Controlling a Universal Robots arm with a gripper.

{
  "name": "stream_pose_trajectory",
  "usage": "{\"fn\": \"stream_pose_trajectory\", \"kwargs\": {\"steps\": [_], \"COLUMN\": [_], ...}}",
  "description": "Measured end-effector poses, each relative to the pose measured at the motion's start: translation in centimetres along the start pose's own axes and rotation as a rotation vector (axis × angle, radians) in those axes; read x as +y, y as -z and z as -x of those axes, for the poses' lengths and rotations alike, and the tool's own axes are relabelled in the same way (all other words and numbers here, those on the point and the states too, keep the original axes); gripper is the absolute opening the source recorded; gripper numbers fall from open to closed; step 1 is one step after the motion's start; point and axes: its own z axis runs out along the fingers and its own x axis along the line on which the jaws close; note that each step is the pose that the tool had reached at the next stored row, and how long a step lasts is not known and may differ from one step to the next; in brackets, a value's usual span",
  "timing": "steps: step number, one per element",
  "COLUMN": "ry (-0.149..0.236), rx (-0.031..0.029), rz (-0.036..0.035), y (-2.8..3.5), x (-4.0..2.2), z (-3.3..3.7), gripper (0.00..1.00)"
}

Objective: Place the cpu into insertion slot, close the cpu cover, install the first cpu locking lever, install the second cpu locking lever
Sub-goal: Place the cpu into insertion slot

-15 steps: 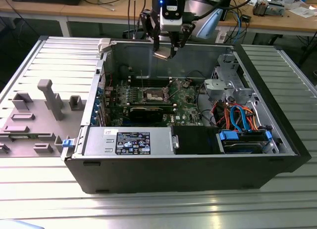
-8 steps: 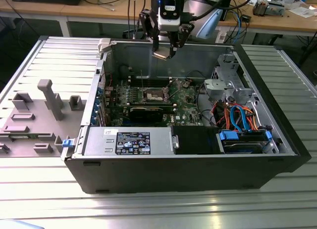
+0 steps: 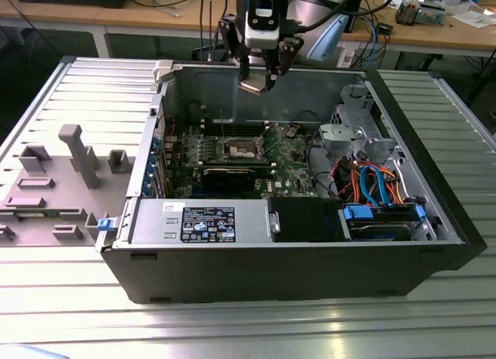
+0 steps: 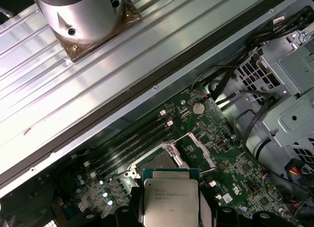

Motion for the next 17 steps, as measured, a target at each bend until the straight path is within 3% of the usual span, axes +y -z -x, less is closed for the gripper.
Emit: {"fn": "stream_pose_trajectory", "kwargs": {"steps": [17], "ry": [-0.011], "rx": [-0.0010], "rz": [0.0002], "y": [0.00], "x": [0.00], "z": [0.00], "gripper": [0.54]}}
